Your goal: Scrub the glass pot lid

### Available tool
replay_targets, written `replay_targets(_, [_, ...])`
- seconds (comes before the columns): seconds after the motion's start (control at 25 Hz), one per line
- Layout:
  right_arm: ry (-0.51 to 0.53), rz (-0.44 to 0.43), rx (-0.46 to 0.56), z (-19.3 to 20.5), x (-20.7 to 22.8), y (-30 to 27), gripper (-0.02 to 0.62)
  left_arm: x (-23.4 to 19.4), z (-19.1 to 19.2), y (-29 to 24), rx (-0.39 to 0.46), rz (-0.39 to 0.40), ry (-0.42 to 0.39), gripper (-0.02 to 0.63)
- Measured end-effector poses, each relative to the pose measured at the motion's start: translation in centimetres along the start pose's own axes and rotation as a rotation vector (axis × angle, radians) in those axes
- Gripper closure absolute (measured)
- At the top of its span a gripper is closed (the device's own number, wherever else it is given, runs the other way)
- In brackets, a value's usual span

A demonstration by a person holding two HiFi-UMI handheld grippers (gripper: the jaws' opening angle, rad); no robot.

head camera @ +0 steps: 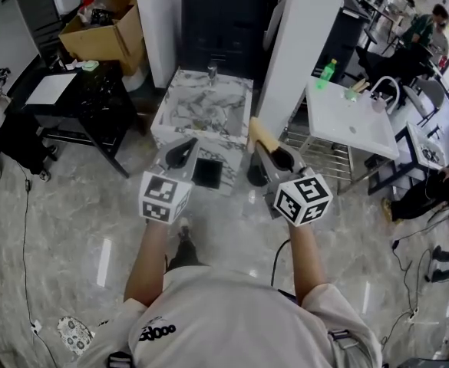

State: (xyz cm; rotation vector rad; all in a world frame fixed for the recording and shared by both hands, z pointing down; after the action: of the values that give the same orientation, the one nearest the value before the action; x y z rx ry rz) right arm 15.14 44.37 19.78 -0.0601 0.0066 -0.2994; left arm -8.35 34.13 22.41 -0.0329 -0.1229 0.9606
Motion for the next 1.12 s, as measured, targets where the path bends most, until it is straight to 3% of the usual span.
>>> replay_targets(0.68, [-0.006,0.023,0.013,-2.5,3.5,-16.5,0.546,-15.5,-1.7,-9.0,0.006,0.034,-0.032,0.595])
replay_targets(1.12, [-0.007,0.016,0.008,-3.8,4.9,-23.6,0.546,-20.9,-2.1,-13.5,0.019,0.064,-0.004,0.595])
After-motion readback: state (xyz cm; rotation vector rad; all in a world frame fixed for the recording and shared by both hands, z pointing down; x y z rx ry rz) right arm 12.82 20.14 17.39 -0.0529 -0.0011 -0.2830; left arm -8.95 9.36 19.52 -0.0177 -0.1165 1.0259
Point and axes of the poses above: the fingertips, and each gripper's own axes: y backward along the fingers, x to its right, z out of its underside, the point moved 10 cm from there along y, backward along the fingers, and after that the axes turned 3 degrees about y, right-handed, at the moved point
